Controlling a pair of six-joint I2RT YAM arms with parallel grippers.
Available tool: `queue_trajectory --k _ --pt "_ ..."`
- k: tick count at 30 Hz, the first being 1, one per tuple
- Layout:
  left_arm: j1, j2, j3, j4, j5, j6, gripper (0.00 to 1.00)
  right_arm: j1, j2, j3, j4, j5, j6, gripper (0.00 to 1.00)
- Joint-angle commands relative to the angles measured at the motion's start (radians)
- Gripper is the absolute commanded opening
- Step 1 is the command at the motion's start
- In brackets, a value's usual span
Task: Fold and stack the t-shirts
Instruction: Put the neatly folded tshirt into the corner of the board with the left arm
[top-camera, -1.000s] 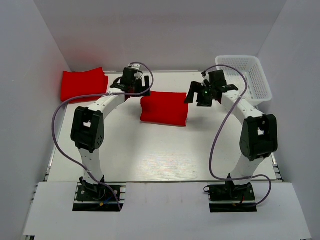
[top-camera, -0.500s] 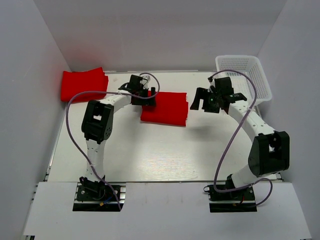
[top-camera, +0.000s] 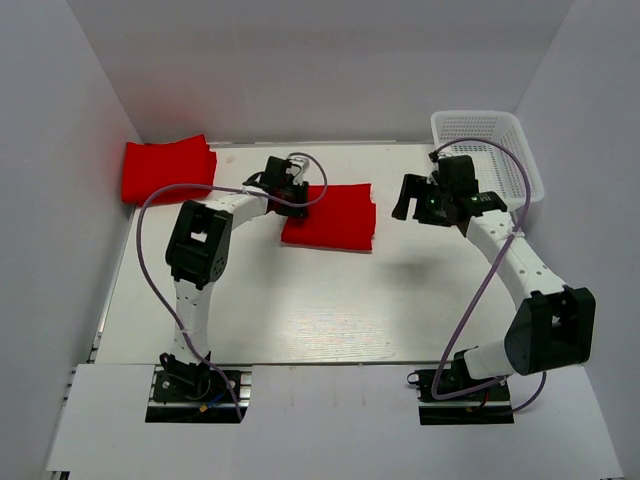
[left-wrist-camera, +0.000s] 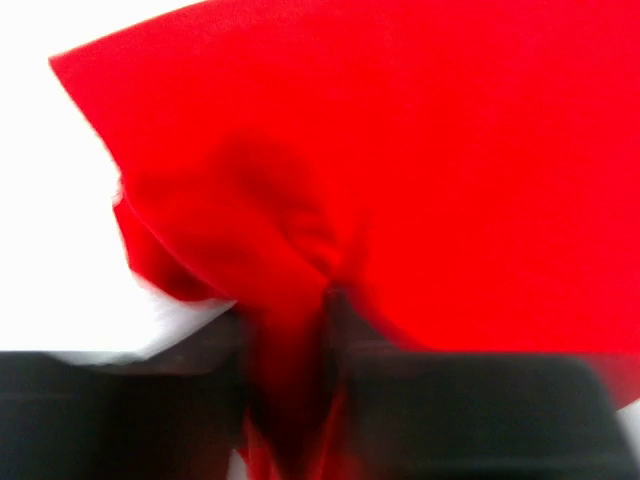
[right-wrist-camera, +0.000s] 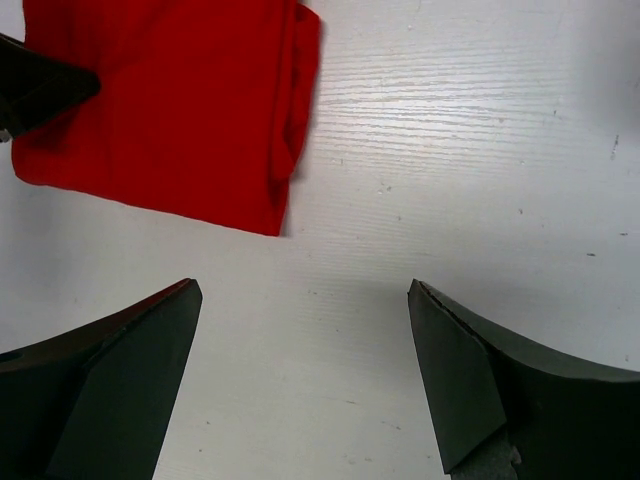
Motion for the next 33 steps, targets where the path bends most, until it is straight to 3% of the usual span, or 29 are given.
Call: queue_trajectory --k 1,2,8,14,19,26,33 --pt "-0.028 -0.005 -0.043 -0.097 -0.002 0.024 0.22 -0.007 -0.049 -0.021 -0.011 0.052 -0.008 0.9" --pt "-0.028 -0.005 -0.043 -0.097 -0.002 0.024 0.0 -0.008 -0.049 -0.022 -0.011 0.064 -0.009 0.9" --pt "-0.005 -0.152 -0.033 -0.007 0.038 0.076 0.0 -0.007 -0.097 -0.035 -0.009 0.144 -0.005 0.9" --pt "0.004 -0.232 0.088 -0.052 -0.065 0.213 0.0 -0.008 -0.158 -0.073 0.026 0.184 0.001 0.9" --pt "0.026 -0.232 0.23 -0.132 -0.16 0.373 0.0 -0.008 -0.195 -0.071 0.02 0.239 0.001 0.9" --pt "0.087 -0.155 0.515 -0.301 -0.231 0.477 0.0 -0.011 -0.218 -0.071 0.023 0.259 0.012 0.9" --pt "0.162 -0.155 0.539 -0.301 -0.265 0.575 0.0 -0.011 -0.192 -0.045 0.018 0.268 0.014 0.9"
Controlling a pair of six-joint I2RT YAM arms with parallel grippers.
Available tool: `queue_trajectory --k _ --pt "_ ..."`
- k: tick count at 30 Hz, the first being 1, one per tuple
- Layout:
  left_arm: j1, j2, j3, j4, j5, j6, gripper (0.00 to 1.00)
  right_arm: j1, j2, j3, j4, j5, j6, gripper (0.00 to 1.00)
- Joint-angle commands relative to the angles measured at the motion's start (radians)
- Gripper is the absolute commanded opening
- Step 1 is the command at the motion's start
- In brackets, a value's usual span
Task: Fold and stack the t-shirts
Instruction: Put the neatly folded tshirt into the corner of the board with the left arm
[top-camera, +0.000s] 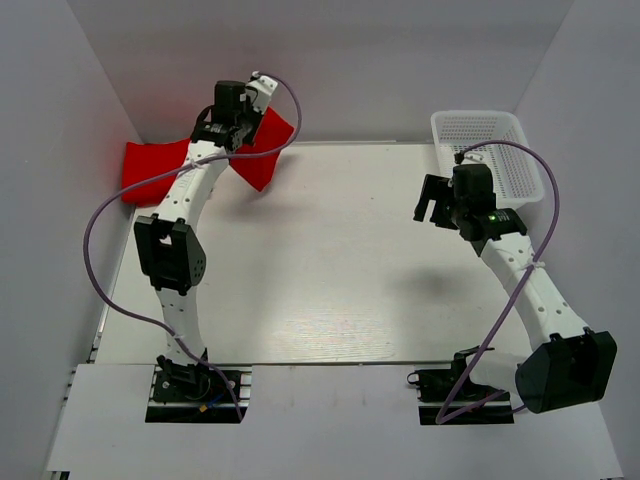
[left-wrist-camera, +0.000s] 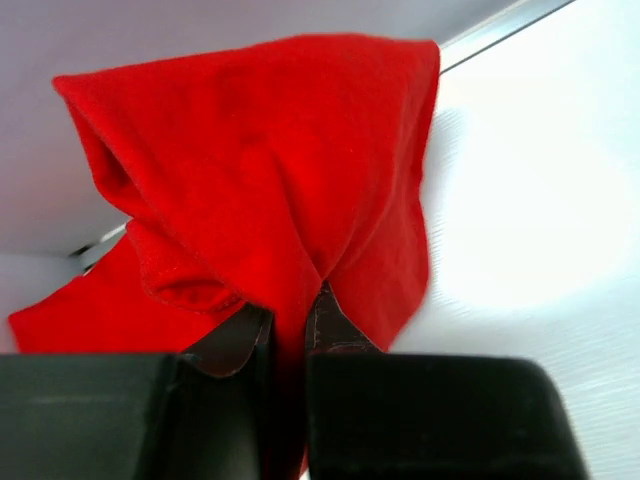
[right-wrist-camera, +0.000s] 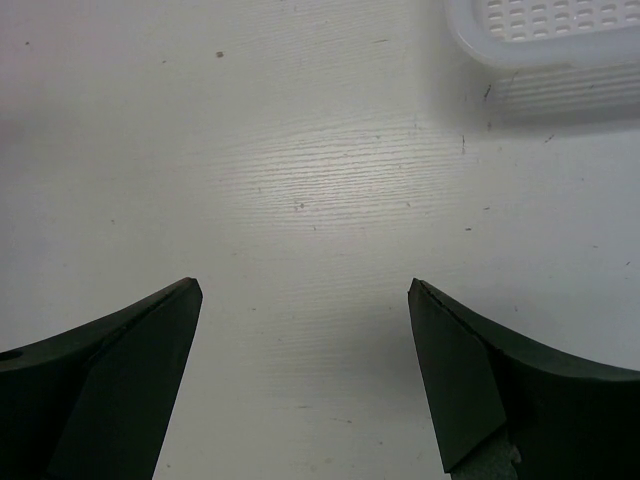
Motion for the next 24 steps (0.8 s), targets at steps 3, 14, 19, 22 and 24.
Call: queue_trajectory --k 3,14,19,22,24 --pt "0.062 -0.008 0.024 -0.001 -0.026 0.12 0.0 -0.004 0.027 0.048 0.014 0.015 0.008 0.9" --pt "0.185 -0.008 0.058 -0.011 0.045 0.155 0.0 -0.004 0.073 0.087 -0.012 -0.031 0.016 0.9" --pt "0.227 -0.008 0.091 -0.012 0.068 0.155 0.0 -0.004 0.097 0.1 -0.02 -0.04 0.022 0.9" --pt "0.254 0.001 0.13 -0.012 0.086 0.155 0.0 -0.004 0.111 0.111 -0.021 -0.043 0.026 0.9" --pt "0.268 0.001 0.145 -0.012 0.086 0.155 0.0 -0.004 0.119 0.119 -0.024 -0.043 0.029 0.9"
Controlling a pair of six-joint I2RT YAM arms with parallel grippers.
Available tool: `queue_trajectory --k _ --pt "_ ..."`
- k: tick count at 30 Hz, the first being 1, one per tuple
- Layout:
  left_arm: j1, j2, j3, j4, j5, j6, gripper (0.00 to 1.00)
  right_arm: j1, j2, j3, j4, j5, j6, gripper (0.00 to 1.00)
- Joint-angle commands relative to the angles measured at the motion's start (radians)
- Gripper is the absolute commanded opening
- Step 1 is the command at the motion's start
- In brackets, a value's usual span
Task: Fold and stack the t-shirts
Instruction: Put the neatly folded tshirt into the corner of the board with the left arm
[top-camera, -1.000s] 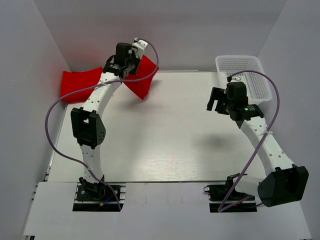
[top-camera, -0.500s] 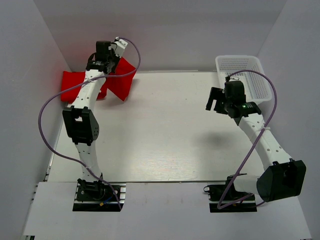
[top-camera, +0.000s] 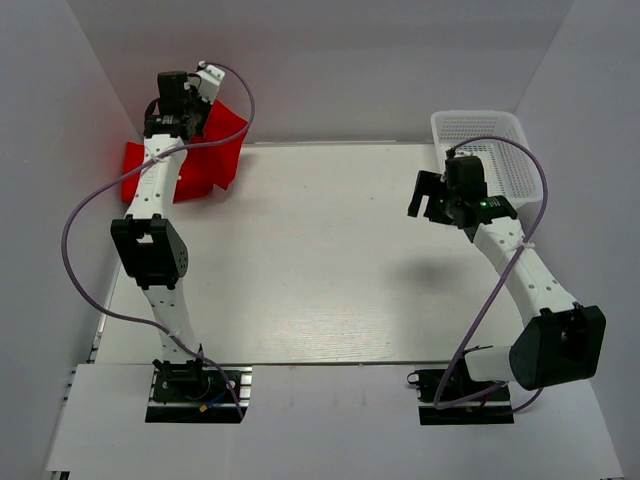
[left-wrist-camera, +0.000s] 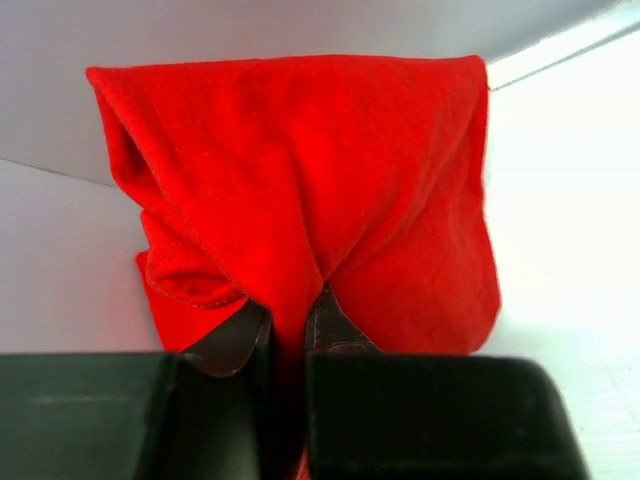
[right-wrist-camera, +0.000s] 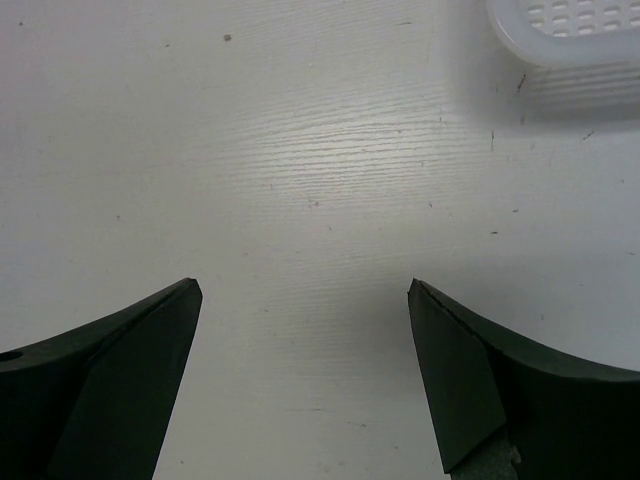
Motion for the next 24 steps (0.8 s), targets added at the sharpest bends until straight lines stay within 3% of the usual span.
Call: queue_trajectory --k 1,11,24 --pt "0.034 -0.012 0.085 0.025 0.057 0.009 0.0 -0.004 0.015 0.062 -0.01 0.002 0.013 0.9" --pt "0.112 0.028 0.132 0.007 0.156 0.009 0.0 -0.002 0.067 0.147 -0.045 0.04 0.007 0.9" --pt "0.212 0.136 0.181 0.071 0.102 -0.009 0.0 -0.002 0.181 0.322 -0.108 0.045 0.018 0.9"
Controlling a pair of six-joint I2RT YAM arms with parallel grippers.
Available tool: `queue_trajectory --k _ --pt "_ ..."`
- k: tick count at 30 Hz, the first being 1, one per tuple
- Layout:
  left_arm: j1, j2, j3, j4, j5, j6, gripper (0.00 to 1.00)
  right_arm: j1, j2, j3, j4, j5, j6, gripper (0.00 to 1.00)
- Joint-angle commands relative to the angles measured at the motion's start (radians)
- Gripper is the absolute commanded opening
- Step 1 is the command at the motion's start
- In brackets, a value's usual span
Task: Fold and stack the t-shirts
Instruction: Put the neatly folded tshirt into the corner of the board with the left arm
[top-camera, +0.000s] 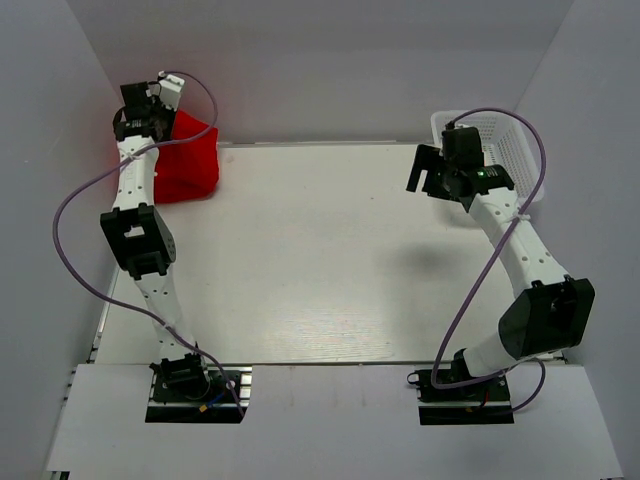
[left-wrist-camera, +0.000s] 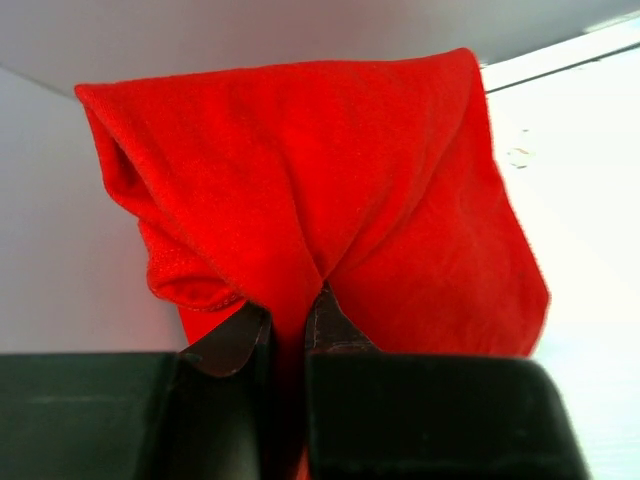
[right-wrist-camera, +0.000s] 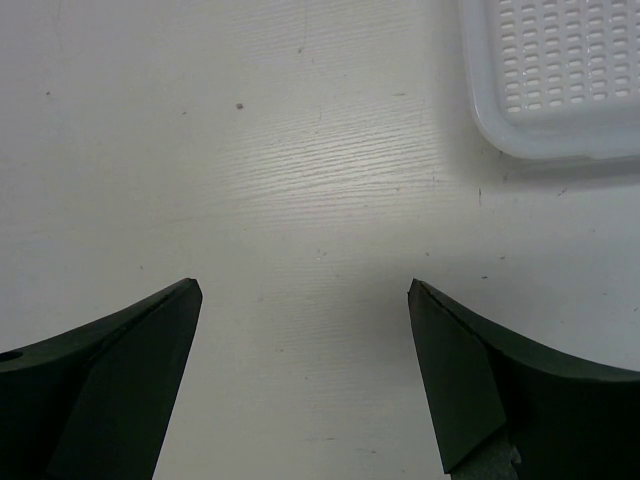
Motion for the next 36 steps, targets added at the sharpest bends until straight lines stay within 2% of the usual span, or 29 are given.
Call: queue_trajectory --k 1,15,24,25,26,27,28,36 --pt "0.022 -0.017 0.072 0.07 -0.017 -0.008 0.0 -0.004 0.019 0.063 -0.017 -0.002 0.018 0.9" --pt "0.109 0.044 0.031 0.165 -0.062 0.021 0.0 -0.001 0.112 0.203 -0.083 -0.005 0.017 0.9" --pt "0.138 0.081 0.02 0.208 -0.005 0.039 0.0 -0.001 0.158 0.253 -0.101 -0.021 0.022 0.9" --pt "0.138 0.081 0.02 0.208 -0.005 0.039 0.09 -0.001 0.161 0.255 -0.104 -0.022 0.023 0.9" --pt "0.138 0.09 0.02 0.208 0.01 0.039 0.5 0.0 0.161 0.259 -0.104 -0.026 0.025 0.9" --pt "0.138 0.09 0.02 0.208 0.01 0.039 0.79 0.0 0.168 0.256 -0.104 -0.026 0.026 0.9" --pt "0.138 0.09 0.02 0.208 0.01 0.03 1.0 -0.001 0.168 0.259 -0.109 -0.028 0.029 0.9" --pt "0.138 0.069 0.049 0.177 0.039 -0.04 1.0 0.003 0.155 0.256 -0.103 -0.052 0.017 0.9"
